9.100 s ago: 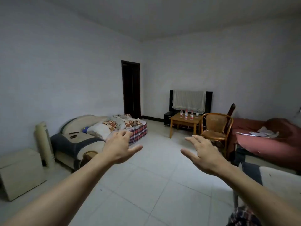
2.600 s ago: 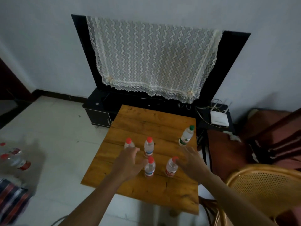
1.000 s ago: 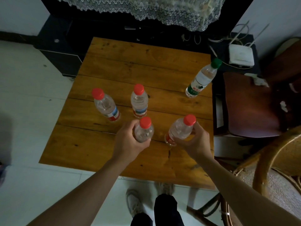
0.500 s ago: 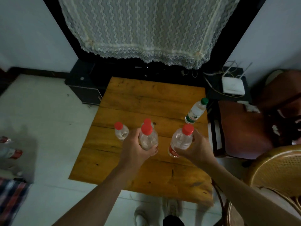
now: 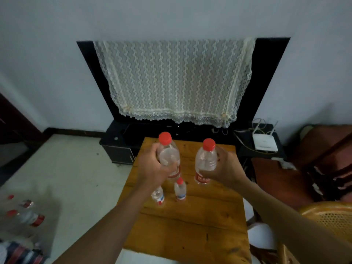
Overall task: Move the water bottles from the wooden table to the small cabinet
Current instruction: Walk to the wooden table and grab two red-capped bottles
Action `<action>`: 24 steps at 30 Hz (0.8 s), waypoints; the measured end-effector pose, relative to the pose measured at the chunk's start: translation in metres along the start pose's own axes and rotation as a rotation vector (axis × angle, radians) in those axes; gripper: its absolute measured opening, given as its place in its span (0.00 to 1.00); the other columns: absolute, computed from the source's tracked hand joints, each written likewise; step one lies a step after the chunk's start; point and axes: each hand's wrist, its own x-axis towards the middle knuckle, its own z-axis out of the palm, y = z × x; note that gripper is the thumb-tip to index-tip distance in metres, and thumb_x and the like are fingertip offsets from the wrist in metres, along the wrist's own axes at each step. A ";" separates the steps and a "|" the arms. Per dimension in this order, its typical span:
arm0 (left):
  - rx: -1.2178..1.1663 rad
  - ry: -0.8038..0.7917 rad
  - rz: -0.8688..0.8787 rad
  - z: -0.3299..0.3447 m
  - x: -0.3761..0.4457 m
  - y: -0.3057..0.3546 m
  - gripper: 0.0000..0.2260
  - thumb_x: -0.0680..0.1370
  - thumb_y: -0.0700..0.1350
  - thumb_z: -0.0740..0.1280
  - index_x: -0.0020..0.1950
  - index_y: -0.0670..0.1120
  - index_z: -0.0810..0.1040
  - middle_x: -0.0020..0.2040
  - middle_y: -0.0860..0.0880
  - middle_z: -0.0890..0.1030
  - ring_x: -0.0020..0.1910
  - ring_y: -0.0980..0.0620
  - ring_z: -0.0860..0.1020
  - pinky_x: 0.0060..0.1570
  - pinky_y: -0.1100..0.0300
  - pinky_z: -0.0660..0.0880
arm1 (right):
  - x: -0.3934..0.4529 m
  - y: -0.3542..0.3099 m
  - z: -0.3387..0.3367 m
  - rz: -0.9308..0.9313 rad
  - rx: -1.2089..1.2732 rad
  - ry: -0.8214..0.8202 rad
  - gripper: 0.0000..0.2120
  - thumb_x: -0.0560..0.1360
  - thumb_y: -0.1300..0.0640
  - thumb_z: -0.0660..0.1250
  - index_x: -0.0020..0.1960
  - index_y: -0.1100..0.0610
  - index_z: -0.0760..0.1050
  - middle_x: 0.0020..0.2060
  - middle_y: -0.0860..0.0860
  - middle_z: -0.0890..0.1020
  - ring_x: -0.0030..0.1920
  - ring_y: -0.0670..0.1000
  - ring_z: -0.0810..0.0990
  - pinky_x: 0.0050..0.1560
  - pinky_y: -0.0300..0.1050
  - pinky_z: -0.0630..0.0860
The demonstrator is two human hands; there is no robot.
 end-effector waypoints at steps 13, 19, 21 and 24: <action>-0.032 0.164 0.073 -0.092 0.021 0.050 0.22 0.61 0.52 0.80 0.49 0.49 0.75 0.45 0.53 0.80 0.43 0.57 0.79 0.41 0.53 0.81 | 0.022 -0.109 -0.042 -0.167 0.134 0.188 0.26 0.59 0.48 0.81 0.54 0.51 0.76 0.45 0.45 0.82 0.45 0.45 0.81 0.46 0.48 0.82; -0.059 0.195 0.080 -0.118 0.021 0.040 0.23 0.59 0.58 0.76 0.48 0.50 0.75 0.44 0.53 0.80 0.42 0.56 0.80 0.41 0.49 0.81 | 0.021 -0.133 -0.037 -0.139 0.133 0.181 0.27 0.59 0.45 0.81 0.54 0.52 0.77 0.44 0.46 0.83 0.44 0.45 0.82 0.45 0.48 0.83; -0.071 0.204 0.071 -0.122 0.019 0.035 0.23 0.59 0.58 0.76 0.48 0.49 0.75 0.44 0.53 0.80 0.42 0.56 0.80 0.41 0.49 0.81 | 0.020 -0.137 -0.034 -0.153 0.104 0.175 0.27 0.59 0.44 0.80 0.54 0.52 0.77 0.44 0.46 0.83 0.44 0.45 0.82 0.44 0.48 0.83; -0.079 0.223 0.070 -0.127 0.013 0.027 0.23 0.59 0.58 0.76 0.47 0.49 0.74 0.44 0.52 0.80 0.42 0.54 0.80 0.40 0.48 0.81 | 0.020 -0.140 -0.030 -0.180 0.076 0.162 0.28 0.59 0.41 0.79 0.54 0.51 0.76 0.44 0.46 0.82 0.44 0.45 0.82 0.45 0.48 0.83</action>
